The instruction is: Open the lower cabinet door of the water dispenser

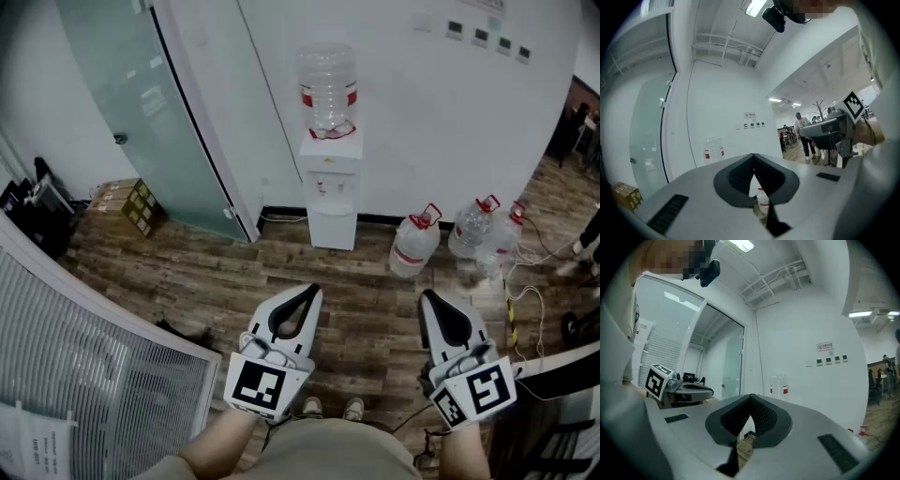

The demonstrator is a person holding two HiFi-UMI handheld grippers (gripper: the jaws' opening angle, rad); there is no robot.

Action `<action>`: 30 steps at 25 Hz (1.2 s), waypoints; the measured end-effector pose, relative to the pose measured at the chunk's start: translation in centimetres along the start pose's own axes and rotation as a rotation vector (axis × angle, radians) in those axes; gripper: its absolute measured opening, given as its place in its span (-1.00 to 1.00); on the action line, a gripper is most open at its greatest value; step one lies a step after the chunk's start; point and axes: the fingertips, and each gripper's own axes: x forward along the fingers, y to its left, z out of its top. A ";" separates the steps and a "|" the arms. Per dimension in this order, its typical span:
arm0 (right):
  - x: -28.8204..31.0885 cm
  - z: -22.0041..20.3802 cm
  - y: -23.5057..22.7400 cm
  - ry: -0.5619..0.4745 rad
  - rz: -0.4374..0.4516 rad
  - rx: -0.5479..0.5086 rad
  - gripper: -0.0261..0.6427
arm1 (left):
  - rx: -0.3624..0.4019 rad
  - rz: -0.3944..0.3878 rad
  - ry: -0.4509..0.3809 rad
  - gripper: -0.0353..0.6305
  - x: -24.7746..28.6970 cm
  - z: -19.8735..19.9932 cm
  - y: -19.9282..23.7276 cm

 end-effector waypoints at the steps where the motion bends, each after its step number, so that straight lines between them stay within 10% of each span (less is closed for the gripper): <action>1: 0.0 0.0 -0.2 -0.001 0.001 0.005 -0.90 | -0.001 0.001 0.001 -0.88 0.2 0.0 0.0; 30: -2.3 -3.3 -6.8 0.011 0.041 0.074 -0.90 | 0.015 0.069 0.042 -0.88 4.3 -1.7 -4.4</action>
